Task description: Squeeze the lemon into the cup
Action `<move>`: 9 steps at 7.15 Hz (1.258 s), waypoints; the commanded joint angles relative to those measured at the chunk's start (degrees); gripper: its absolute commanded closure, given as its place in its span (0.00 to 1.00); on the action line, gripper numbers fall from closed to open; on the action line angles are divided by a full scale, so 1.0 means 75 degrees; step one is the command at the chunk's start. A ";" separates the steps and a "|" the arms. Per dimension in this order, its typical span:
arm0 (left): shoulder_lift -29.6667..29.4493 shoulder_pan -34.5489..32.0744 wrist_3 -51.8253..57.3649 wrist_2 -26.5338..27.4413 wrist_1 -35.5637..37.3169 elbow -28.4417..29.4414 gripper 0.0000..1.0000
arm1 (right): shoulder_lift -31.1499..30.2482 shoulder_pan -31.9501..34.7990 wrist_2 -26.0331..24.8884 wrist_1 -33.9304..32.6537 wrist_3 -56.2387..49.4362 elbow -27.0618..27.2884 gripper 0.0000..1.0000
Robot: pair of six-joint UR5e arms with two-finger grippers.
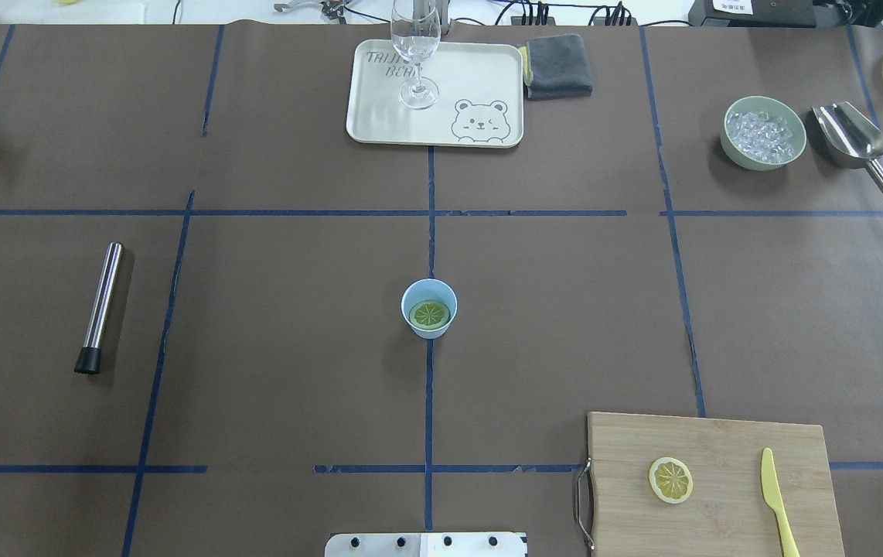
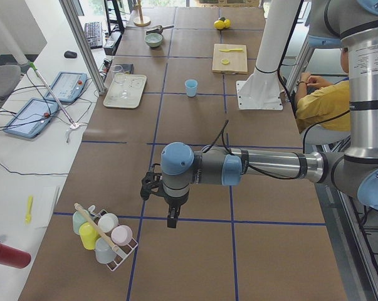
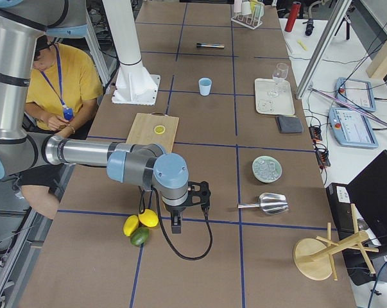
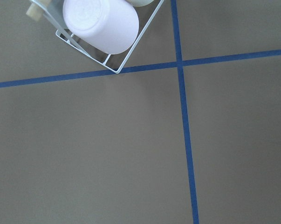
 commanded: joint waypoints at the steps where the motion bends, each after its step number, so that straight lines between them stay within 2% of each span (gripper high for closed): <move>1: 0.0030 -0.0012 -0.0001 -0.0006 0.0008 -0.0024 0.00 | -0.0017 -0.0012 0.0016 -0.0012 0.0018 0.0000 0.00; 3: 0.0123 -0.0012 -0.0001 -0.0040 0.0020 -0.0047 0.00 | -0.0005 -0.0047 0.0016 0.0012 0.0030 0.0023 0.00; 5: 0.0124 0.0000 -0.0001 -0.0064 0.0020 -0.0094 0.00 | 0.0007 -0.0583 0.0016 0.0023 0.0555 0.0280 0.00; 7: 0.0135 -0.0012 -0.0001 -0.0076 0.0020 -0.0094 0.00 | 0.0007 -0.0772 0.0004 0.0479 0.0860 0.0281 0.00; 9: 0.0135 0.0000 -0.0001 -0.0076 0.0032 -0.0082 0.00 | -0.0005 -0.0820 0.0016 0.0516 0.0862 0.0281 0.00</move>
